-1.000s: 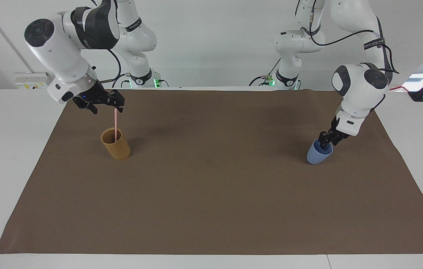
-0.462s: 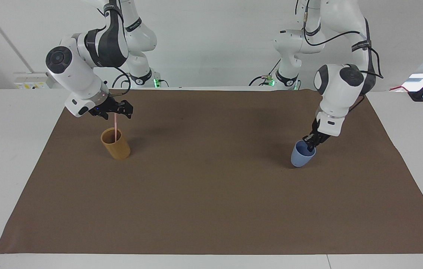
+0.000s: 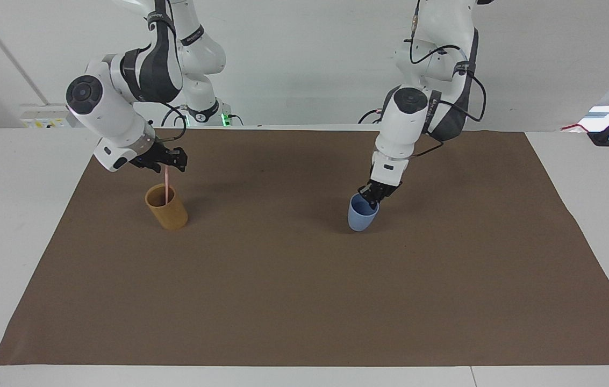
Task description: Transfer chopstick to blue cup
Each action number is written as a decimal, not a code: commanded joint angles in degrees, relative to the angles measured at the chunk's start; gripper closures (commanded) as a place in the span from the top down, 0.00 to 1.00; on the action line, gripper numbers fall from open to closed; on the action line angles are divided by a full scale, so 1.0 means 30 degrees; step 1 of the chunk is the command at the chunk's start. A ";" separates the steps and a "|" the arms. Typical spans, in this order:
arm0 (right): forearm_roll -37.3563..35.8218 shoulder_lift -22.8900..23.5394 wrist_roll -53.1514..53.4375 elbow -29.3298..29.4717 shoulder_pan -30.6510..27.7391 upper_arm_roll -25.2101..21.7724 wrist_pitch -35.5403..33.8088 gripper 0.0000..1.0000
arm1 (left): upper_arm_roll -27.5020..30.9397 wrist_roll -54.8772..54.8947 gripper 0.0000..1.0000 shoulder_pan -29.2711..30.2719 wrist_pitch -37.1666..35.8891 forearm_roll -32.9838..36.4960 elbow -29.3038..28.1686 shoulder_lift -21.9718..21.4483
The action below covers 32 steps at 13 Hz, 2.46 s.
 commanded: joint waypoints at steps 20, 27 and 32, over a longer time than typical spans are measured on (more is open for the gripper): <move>-0.0459 0.0910 -0.2315 0.3295 -0.0802 0.0033 -0.3545 0.00 | 0.0679 1.7833 1.00 1.0515 -1.3149 0.0476 0.9083 -0.2714; -0.1399 0.2085 -0.2374 1.2939 0.1532 0.0442 -1.1523 0.00 | 0.0679 1.7629 1.00 1.0485 -1.3541 0.0477 0.8772 -0.2888; 0.4106 0.2031 -0.0889 1.2222 0.5896 0.0560 -0.8259 0.00 | 0.0679 1.7629 1.00 1.0485 -1.3570 0.0477 0.8771 -0.2888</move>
